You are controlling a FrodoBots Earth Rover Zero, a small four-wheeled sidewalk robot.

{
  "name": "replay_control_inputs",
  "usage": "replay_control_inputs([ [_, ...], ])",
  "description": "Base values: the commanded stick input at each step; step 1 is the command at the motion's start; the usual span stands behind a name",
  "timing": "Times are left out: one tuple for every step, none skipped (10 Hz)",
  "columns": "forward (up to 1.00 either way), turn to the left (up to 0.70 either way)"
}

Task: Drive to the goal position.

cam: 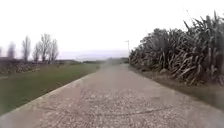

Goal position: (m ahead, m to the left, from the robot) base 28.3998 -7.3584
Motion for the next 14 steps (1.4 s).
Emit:
replay_control_inputs([
  [0.85, 0.0],
  [0.85, 0.0],
  [0.85, 0.0],
  [0.85, 0.0],
  [0.85, 0.0],
  [0.85, 0.0],
  [0.85, 0.0],
  [0.85, 0.0],
  [0.85, 0.0],
  [0.85, 0.0],
  [0.85, -0.08],
  [0.85, -0.2],
  [0.85, -0.34],
  [0.85, -0.34],
])
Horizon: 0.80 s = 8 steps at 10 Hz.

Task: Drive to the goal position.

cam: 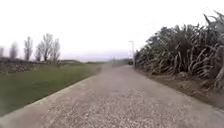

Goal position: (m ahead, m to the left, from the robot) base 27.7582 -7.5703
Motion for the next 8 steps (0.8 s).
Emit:
replay_control_inputs([
  [0.85, 0.0],
  [0.85, 0.0],
  [0.85, 0.0],
  [0.85, 0.0],
  [0.85, 0.0],
  [0.85, 0.0],
  [0.85, 0.0],
  [0.85, 0.0],
])
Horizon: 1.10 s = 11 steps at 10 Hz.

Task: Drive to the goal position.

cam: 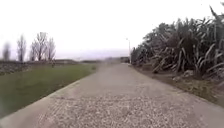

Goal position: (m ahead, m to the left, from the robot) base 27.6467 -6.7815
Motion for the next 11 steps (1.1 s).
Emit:
replay_control_inputs([
  [0.85, 0.0],
  [0.85, 0.0],
  [0.85, 0.0],
  [0.85, 0.0],
  [0.85, 0.0],
  [0.85, 0.0],
  [0.85, 0.0],
  [0.85, 0.0],
  [0.85, 0.0],
  [0.85, 0.0],
  [0.85, -0.01],
])
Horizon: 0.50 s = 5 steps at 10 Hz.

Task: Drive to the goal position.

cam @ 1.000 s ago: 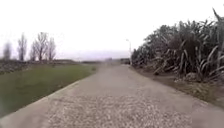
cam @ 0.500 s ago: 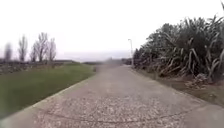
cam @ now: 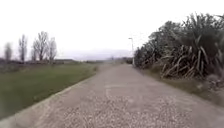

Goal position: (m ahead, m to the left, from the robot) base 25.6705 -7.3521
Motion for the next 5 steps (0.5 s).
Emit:
replay_control_inputs([
  [0.85, -0.03],
  [0.85, -0.33],
  [0.85, -0.33],
  [0.85, -0.33],
  [0.85, -0.33],
])
